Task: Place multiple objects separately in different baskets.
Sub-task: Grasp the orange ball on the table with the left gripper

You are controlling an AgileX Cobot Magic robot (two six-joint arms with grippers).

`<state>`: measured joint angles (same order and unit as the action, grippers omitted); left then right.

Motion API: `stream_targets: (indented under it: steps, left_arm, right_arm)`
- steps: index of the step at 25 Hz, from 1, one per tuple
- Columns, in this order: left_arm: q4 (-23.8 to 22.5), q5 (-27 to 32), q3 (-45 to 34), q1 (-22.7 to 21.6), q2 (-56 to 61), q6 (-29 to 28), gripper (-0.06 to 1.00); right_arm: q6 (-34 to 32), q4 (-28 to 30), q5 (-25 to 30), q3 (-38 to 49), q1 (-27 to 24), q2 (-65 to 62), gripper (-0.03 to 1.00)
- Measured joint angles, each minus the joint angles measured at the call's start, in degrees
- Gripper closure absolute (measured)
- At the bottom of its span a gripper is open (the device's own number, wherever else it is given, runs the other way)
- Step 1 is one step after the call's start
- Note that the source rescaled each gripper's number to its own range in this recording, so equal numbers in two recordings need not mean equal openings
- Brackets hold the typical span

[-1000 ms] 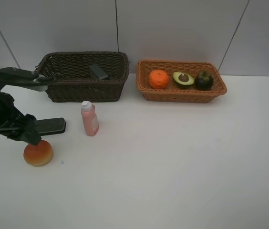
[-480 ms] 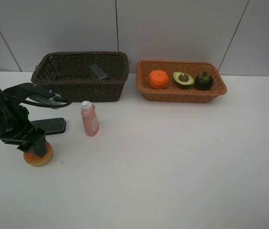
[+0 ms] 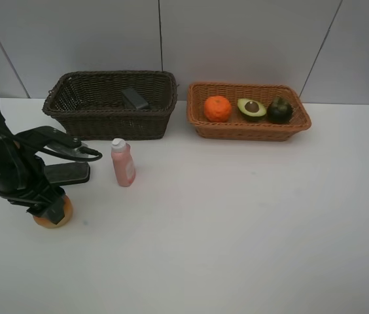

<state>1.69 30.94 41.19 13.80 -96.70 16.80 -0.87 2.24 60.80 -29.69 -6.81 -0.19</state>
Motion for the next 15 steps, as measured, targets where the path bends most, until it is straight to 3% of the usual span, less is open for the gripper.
stream_targets:
  steps: [12, 13, 15]
  left_arm:
    - [-0.1, -2.7, 0.0, 0.0, -2.8, 0.0, 0.1]
    - [-0.1, -2.7, 0.0, 0.0, -2.8, 0.0, 0.13]
    - [-0.1, -2.7, 0.0, 0.0, -2.8, 0.0, 0.29]
  right_arm:
    - [0.0, 0.0, 0.0, 0.0, 0.0, 0.0, -0.02]
    - [0.0, 0.0, 0.0, 0.0, 0.0, 0.0, -0.02]
    - [0.0, 0.0, 0.0, 0.0, 0.0, 0.0, -0.02]
